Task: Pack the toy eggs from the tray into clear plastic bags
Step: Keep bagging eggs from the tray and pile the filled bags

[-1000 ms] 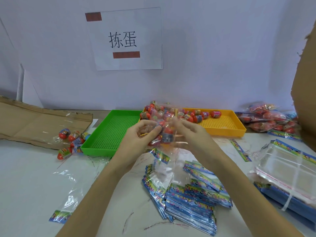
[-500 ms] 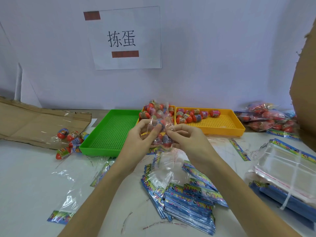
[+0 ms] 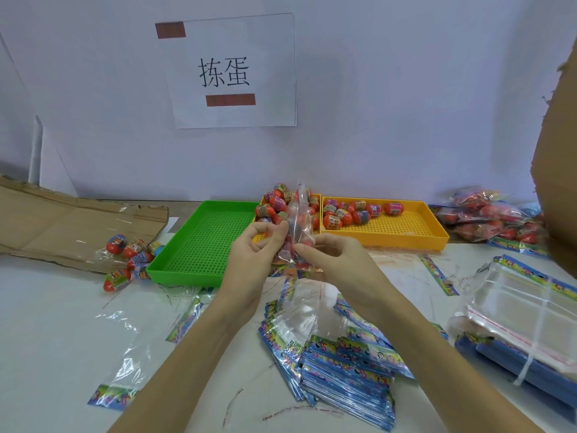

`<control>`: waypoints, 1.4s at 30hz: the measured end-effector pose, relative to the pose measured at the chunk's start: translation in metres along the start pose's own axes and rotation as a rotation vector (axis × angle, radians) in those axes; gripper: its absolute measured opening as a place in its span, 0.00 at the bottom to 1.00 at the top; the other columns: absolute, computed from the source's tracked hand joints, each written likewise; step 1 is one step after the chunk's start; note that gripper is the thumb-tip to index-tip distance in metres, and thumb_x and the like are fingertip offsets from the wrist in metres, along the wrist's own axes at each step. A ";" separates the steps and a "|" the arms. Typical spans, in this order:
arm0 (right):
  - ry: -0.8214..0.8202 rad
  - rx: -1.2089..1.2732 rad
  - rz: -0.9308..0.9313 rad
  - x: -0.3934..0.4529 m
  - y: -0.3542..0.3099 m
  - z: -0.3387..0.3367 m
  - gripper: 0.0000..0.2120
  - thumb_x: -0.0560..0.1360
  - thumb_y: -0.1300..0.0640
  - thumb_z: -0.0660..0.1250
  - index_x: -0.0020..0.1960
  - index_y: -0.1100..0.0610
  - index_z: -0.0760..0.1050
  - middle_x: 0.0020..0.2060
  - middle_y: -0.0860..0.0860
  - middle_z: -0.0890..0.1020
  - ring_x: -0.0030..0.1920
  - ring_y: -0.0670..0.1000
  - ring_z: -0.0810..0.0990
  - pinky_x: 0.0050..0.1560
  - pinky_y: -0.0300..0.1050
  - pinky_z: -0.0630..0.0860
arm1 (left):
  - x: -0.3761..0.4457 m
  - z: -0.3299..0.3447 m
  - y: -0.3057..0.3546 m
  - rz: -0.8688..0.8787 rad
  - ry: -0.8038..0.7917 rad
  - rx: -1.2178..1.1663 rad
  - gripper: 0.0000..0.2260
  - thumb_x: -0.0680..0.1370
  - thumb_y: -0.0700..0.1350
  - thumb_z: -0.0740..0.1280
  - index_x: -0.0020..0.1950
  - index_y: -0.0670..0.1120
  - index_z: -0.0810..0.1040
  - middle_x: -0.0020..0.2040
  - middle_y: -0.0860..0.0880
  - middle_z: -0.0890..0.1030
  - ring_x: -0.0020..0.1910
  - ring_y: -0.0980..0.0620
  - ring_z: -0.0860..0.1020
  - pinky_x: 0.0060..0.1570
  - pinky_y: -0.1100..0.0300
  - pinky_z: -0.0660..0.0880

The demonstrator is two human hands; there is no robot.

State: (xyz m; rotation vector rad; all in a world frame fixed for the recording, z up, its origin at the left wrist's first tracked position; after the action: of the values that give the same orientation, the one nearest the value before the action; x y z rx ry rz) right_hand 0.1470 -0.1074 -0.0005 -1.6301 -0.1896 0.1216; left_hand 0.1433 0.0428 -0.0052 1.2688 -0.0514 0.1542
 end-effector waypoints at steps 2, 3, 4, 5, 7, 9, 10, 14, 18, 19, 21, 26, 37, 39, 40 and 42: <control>0.035 -0.012 -0.021 -0.001 -0.002 -0.004 0.05 0.78 0.53 0.74 0.50 0.54 0.86 0.43 0.49 0.88 0.47 0.45 0.86 0.51 0.43 0.83 | -0.001 0.004 0.002 0.029 -0.025 0.056 0.16 0.78 0.53 0.72 0.56 0.41 0.77 0.42 0.42 0.87 0.38 0.48 0.85 0.38 0.56 0.82; 0.050 -0.030 -0.027 -0.001 -0.003 -0.006 0.05 0.79 0.53 0.73 0.49 0.54 0.86 0.43 0.50 0.88 0.48 0.48 0.85 0.53 0.45 0.83 | -0.002 0.006 0.004 0.060 -0.038 0.131 0.15 0.80 0.53 0.71 0.56 0.42 0.78 0.42 0.42 0.87 0.39 0.49 0.84 0.39 0.57 0.82; 0.060 -0.043 -0.029 -0.001 -0.003 -0.006 0.05 0.79 0.54 0.72 0.50 0.54 0.86 0.44 0.51 0.88 0.50 0.50 0.85 0.55 0.48 0.82 | -0.002 0.008 0.007 0.097 -0.052 0.220 0.13 0.81 0.53 0.70 0.57 0.43 0.78 0.42 0.41 0.87 0.40 0.48 0.84 0.41 0.56 0.81; 0.066 -0.033 -0.029 -0.002 -0.002 -0.007 0.05 0.79 0.54 0.72 0.50 0.55 0.86 0.45 0.52 0.88 0.51 0.52 0.85 0.57 0.50 0.82 | -0.002 0.010 0.011 0.139 -0.067 0.303 0.11 0.82 0.53 0.69 0.57 0.45 0.79 0.44 0.41 0.87 0.42 0.48 0.84 0.44 0.54 0.81; 0.075 0.069 -0.025 -0.002 -0.001 -0.007 0.06 0.80 0.56 0.72 0.53 0.56 0.86 0.46 0.53 0.88 0.52 0.53 0.86 0.57 0.50 0.84 | -0.003 0.012 0.020 0.207 -0.113 0.414 0.10 0.83 0.52 0.69 0.58 0.47 0.81 0.48 0.47 0.87 0.47 0.52 0.84 0.50 0.54 0.82; 0.085 0.185 -0.020 -0.001 -0.002 -0.009 0.06 0.80 0.58 0.71 0.55 0.57 0.85 0.47 0.53 0.88 0.52 0.52 0.87 0.51 0.44 0.84 | -0.005 0.017 0.026 0.250 -0.190 0.527 0.12 0.81 0.50 0.72 0.63 0.50 0.81 0.54 0.54 0.86 0.55 0.57 0.83 0.57 0.57 0.80; 0.093 0.211 -0.019 0.000 -0.002 -0.010 0.07 0.80 0.58 0.72 0.56 0.57 0.84 0.48 0.53 0.88 0.51 0.51 0.87 0.48 0.41 0.84 | -0.007 0.019 0.027 0.269 -0.221 0.585 0.14 0.81 0.48 0.73 0.66 0.50 0.80 0.58 0.56 0.85 0.59 0.58 0.82 0.61 0.59 0.78; 0.047 0.207 0.005 0.001 -0.001 -0.008 0.17 0.79 0.56 0.73 0.67 0.50 0.76 0.53 0.53 0.86 0.47 0.48 0.87 0.46 0.44 0.85 | -0.008 0.019 0.030 0.333 -0.233 0.673 0.14 0.80 0.42 0.75 0.65 0.49 0.81 0.57 0.56 0.84 0.56 0.56 0.83 0.58 0.60 0.79; -0.010 0.182 -0.006 -0.001 -0.003 0.000 0.16 0.79 0.46 0.71 0.64 0.51 0.79 0.53 0.50 0.86 0.44 0.48 0.87 0.52 0.53 0.86 | -0.005 0.016 0.030 0.316 -0.215 0.668 0.07 0.80 0.41 0.75 0.56 0.49 0.81 0.51 0.53 0.85 0.48 0.49 0.85 0.44 0.60 0.80; 0.001 0.166 -0.015 -0.002 -0.003 0.000 0.16 0.79 0.46 0.71 0.63 0.51 0.79 0.53 0.51 0.86 0.46 0.49 0.87 0.53 0.53 0.85 | -0.005 0.015 0.027 0.298 -0.220 0.651 0.08 0.79 0.40 0.75 0.55 0.48 0.81 0.50 0.52 0.85 0.48 0.48 0.85 0.43 0.60 0.81; -0.002 0.143 -0.018 -0.002 -0.001 0.001 0.15 0.80 0.47 0.70 0.65 0.50 0.77 0.55 0.54 0.85 0.50 0.52 0.87 0.54 0.54 0.85 | -0.003 0.014 0.020 0.251 -0.217 0.615 0.09 0.78 0.40 0.77 0.55 0.47 0.80 0.50 0.50 0.84 0.49 0.46 0.84 0.48 0.54 0.84; -0.048 0.220 0.034 0.000 0.004 0.007 0.17 0.83 0.46 0.66 0.71 0.45 0.74 0.62 0.48 0.82 0.58 0.51 0.84 0.47 0.44 0.84 | 0.003 0.007 -0.004 -0.019 -0.167 0.242 0.15 0.77 0.35 0.76 0.61 0.42 0.78 0.62 0.41 0.83 0.54 0.43 0.85 0.53 0.51 0.84; 0.009 0.124 -0.059 0.006 0.001 -0.003 0.11 0.84 0.47 0.63 0.65 0.42 0.78 0.50 0.46 0.87 0.49 0.46 0.87 0.43 0.37 0.82 | 0.004 0.000 -0.004 -0.071 -0.101 0.147 0.20 0.74 0.36 0.78 0.65 0.47 0.81 0.62 0.42 0.82 0.52 0.41 0.87 0.45 0.49 0.86; 0.025 0.099 -0.069 0.005 0.001 -0.004 0.15 0.84 0.47 0.65 0.69 0.47 0.78 0.51 0.48 0.87 0.51 0.47 0.87 0.45 0.40 0.84 | 0.004 -0.001 0.000 -0.036 -0.110 0.205 0.20 0.73 0.37 0.79 0.64 0.49 0.83 0.60 0.45 0.85 0.53 0.44 0.87 0.45 0.58 0.83; 0.040 0.091 -0.074 0.005 0.002 -0.005 0.16 0.83 0.47 0.66 0.69 0.48 0.78 0.51 0.49 0.87 0.51 0.47 0.87 0.48 0.43 0.85 | 0.004 -0.001 0.001 -0.021 -0.112 0.227 0.19 0.73 0.38 0.80 0.62 0.50 0.84 0.57 0.48 0.86 0.52 0.48 0.87 0.45 0.62 0.82; 0.067 0.088 -0.089 0.005 0.001 -0.008 0.14 0.82 0.49 0.68 0.68 0.47 0.79 0.51 0.48 0.87 0.52 0.48 0.87 0.51 0.47 0.86 | 0.004 0.000 0.003 0.007 -0.127 0.266 0.17 0.73 0.39 0.80 0.56 0.57 0.85 0.52 0.54 0.87 0.48 0.55 0.86 0.44 0.67 0.79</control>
State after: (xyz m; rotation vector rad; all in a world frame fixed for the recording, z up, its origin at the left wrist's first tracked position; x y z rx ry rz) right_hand 0.1540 -0.1143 -0.0012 -1.5330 -0.2023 0.0071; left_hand 0.1468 0.0442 -0.0018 1.5436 -0.1483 0.0881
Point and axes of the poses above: each hand's wrist, its own x-axis towards the middle knuckle, its own z-axis out of the palm, y = z × x, the point moved 10 cm from there along x, towards the middle knuckle
